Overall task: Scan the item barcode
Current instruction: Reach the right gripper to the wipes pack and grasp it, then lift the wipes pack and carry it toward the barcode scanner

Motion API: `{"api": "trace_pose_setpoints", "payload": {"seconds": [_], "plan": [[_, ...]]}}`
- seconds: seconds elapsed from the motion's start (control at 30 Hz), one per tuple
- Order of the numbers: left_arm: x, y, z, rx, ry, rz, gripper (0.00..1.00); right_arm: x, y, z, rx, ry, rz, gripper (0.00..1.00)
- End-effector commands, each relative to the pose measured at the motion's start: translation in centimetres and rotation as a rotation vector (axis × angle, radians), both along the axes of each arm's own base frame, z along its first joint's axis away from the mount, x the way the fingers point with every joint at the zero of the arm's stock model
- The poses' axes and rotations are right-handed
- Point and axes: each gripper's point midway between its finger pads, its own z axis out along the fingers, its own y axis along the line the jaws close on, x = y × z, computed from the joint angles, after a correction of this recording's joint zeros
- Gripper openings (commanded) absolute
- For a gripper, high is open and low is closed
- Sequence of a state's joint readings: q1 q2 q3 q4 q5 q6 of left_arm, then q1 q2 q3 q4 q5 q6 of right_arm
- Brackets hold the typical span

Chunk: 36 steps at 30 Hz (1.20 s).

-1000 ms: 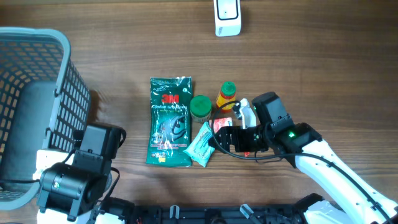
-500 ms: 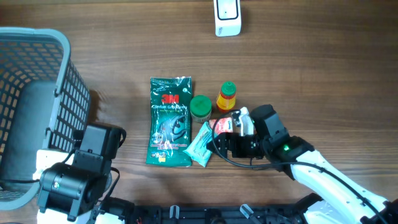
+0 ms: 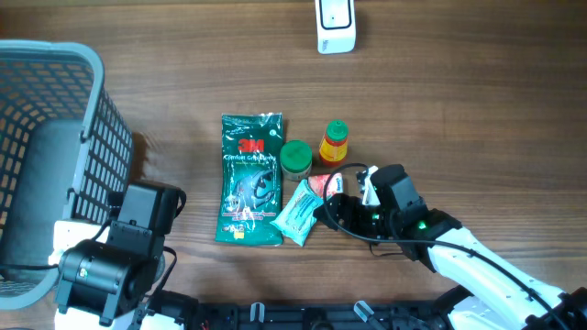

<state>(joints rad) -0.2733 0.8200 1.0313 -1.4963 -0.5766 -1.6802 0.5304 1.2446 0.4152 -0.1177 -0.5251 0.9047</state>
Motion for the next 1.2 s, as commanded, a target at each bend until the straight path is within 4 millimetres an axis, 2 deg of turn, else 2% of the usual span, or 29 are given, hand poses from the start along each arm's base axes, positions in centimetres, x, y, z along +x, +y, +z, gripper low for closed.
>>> {"api": "trace_pose_setpoints", "payload": {"seconds": [0.0,0.07,0.17,0.33,0.47,0.53,0.57,0.63,0.67,0.7,0.8,0.93,1.03,1.1,1.13,1.17], "plan": [[-0.1,0.1,0.1,0.003,-0.002,0.006,1.00,0.7,-0.2,-0.5,-0.024,0.005,-0.067,0.92],[-0.1,0.1,0.1,0.003,-0.002,0.006,1.00,1.0,0.0,-0.5,-0.041,-0.005,-0.109,0.92],[-0.1,0.2,0.1,0.004,-0.002,0.006,1.00,1.3,1.4,-0.6,-0.058,-0.068,-0.111,0.90],[-0.1,0.1,0.1,0.003,-0.002,0.006,1.00,2.1,1.5,-3.0,-0.085,0.038,-0.305,0.90],[-0.1,0.1,0.1,0.003,-0.002,0.006,1.00,3.8,2.9,-3.4,-0.034,-0.017,-0.303,0.88],[-0.1,0.1,0.1,0.003,-0.002,0.006,1.00,4.2,3.4,-3.8,-0.019,-0.023,-0.299,0.78],[-0.1,0.1,0.1,0.003,-0.002,0.006,1.00,4.0,3.8,-4.0,-0.001,-0.012,-0.277,0.70],[-0.1,0.1,0.1,0.003,-0.002,0.006,1.00,3.5,4.7,-3.8,0.023,-0.031,-0.198,0.43],[-0.1,0.1,0.1,0.003,-0.002,0.006,1.00,3.3,5.3,-3.3,0.044,-0.059,-0.142,0.27],[-0.1,0.1,0.1,0.003,-0.002,0.006,1.00,3.0,5.8,-2.8,0.068,-0.072,-0.100,0.26],[-0.1,0.2,0.1,0.004,-0.002,0.006,1.00,2.4,6.8,-1.8,0.120,-0.104,-0.006,0.25],[-0.1,0.2,0.1,0.004,-0.002,0.006,1.00,1.6,8.9,1.8,0.249,-0.259,0.182,0.31],[-0.1,0.1,0.1,0.003,-0.002,0.006,1.00,0.7,9.4,4.2,0.306,-0.332,0.268,0.32],[-0.1,0.1,0.1,0.003,-0.002,0.006,1.00,-0.1,9.8,6.2,0.349,-0.456,0.380,0.31],[-0.1,0.1,0.1,0.003,-0.002,0.006,1.00,-1.0,10.1,7.7,0.392,-0.551,0.473,0.28],[-0.1,0.1,0.1,0.003,-0.002,0.006,1.00,-2.7,10.4,10.0,0.479,-0.675,0.612,0.26]]}}
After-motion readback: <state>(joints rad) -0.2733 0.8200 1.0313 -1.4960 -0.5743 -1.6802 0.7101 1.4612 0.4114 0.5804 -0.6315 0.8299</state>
